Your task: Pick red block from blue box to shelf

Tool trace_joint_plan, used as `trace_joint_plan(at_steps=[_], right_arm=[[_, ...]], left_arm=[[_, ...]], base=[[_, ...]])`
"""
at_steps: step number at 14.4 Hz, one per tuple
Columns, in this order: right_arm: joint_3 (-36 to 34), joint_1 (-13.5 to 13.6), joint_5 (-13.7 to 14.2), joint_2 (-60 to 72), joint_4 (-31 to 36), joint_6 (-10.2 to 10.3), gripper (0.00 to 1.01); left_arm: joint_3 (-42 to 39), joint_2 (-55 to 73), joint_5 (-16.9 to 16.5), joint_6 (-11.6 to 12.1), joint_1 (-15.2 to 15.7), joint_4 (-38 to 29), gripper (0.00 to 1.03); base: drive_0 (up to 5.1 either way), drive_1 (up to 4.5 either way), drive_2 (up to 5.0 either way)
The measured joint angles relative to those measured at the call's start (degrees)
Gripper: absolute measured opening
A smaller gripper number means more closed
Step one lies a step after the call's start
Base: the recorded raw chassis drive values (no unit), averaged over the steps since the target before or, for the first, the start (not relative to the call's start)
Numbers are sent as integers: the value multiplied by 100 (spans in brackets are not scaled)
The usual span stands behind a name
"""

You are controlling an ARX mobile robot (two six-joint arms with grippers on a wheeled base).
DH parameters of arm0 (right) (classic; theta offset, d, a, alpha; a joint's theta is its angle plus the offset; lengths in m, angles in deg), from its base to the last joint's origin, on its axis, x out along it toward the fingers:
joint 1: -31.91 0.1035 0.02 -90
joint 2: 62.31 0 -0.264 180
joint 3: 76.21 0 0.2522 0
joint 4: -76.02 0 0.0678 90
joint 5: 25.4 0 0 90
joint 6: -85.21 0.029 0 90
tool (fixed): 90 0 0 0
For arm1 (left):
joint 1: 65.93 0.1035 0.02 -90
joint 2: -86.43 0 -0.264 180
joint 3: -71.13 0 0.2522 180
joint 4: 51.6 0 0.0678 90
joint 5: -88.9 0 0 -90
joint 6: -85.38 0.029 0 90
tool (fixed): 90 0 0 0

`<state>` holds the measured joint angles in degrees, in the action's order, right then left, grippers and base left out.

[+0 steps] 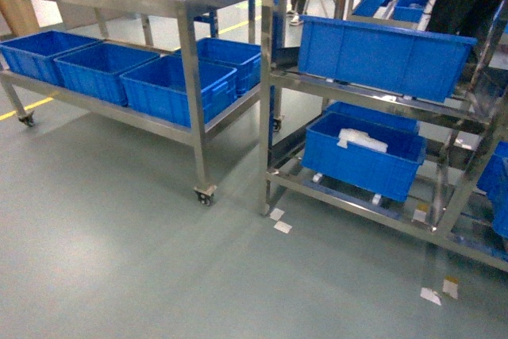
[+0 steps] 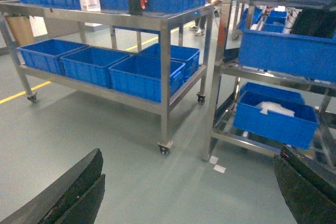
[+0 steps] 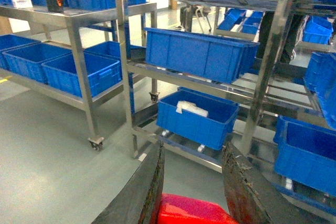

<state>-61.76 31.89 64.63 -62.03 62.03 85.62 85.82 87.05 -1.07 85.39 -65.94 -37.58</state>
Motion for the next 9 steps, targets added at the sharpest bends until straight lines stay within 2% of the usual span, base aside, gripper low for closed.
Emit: trace_joint_plan(at_steps=[9], right_arm=[[0, 0, 0, 0, 0, 0, 28]], left_arm=[[0, 0, 0, 0, 0, -2, 98]], base=[[-153, -153, -153]])
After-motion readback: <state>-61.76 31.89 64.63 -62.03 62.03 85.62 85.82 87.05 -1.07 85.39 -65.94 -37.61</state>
